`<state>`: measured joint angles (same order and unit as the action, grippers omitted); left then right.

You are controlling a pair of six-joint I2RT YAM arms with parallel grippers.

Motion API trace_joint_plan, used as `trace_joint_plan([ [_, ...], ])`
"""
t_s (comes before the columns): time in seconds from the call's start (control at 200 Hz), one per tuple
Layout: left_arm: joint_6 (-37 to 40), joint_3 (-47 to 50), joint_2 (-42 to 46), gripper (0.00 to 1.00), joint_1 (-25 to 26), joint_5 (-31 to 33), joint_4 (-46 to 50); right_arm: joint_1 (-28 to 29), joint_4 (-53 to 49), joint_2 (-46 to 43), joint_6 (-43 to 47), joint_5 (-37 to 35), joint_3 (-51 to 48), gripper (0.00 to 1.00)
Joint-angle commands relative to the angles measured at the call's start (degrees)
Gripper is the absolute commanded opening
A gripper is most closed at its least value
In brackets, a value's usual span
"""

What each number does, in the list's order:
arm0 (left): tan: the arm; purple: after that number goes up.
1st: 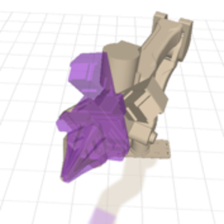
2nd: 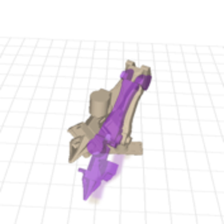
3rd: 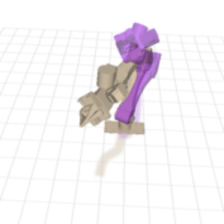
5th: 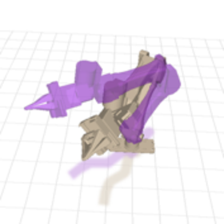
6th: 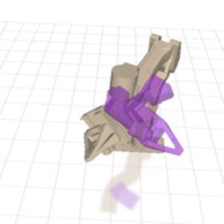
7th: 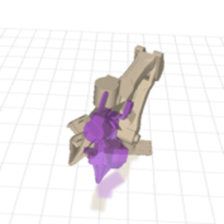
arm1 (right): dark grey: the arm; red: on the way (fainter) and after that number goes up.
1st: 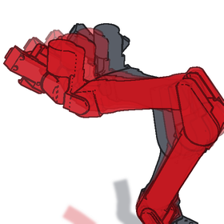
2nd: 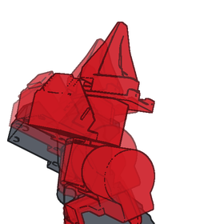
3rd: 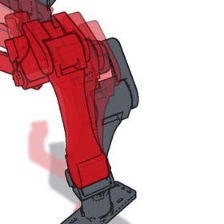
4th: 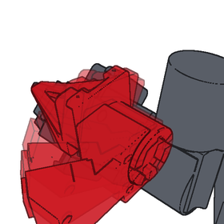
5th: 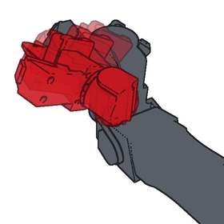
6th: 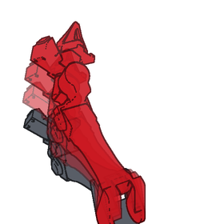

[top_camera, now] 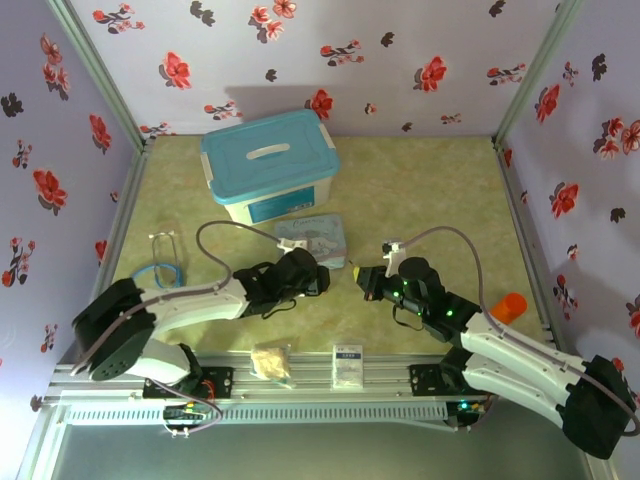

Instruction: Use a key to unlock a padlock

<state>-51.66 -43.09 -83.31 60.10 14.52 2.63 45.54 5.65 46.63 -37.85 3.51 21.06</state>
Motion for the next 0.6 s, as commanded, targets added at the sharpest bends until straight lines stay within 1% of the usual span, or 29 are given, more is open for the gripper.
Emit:
trace_joint_plan([
  [0.0,0.7,-3.5,-4.4,0.50,1.3,5.8,3.5,0.0,-0.4,-0.1,1.0,-1.3,-0.5,0.00],
  [0.19,-1.0,-2.3,-9.0,0.50,1.9,5.8,-2.5,0.0,-0.5,-0.1,1.1,-1.7,-1.2,0.00],
  [0.5,-2.2,-2.5,-13.6,0.49,2.1,3.3,-5.7,0.0,-0.2,0.3,1.3,-2.2,-2.0,0.00],
  [0.595,-2.7,-1.9,-14.5,0.44,2.4,3.2,-7.3,0.1,0.2,0.3,0.8,-2.2,-2.6,0.00],
])
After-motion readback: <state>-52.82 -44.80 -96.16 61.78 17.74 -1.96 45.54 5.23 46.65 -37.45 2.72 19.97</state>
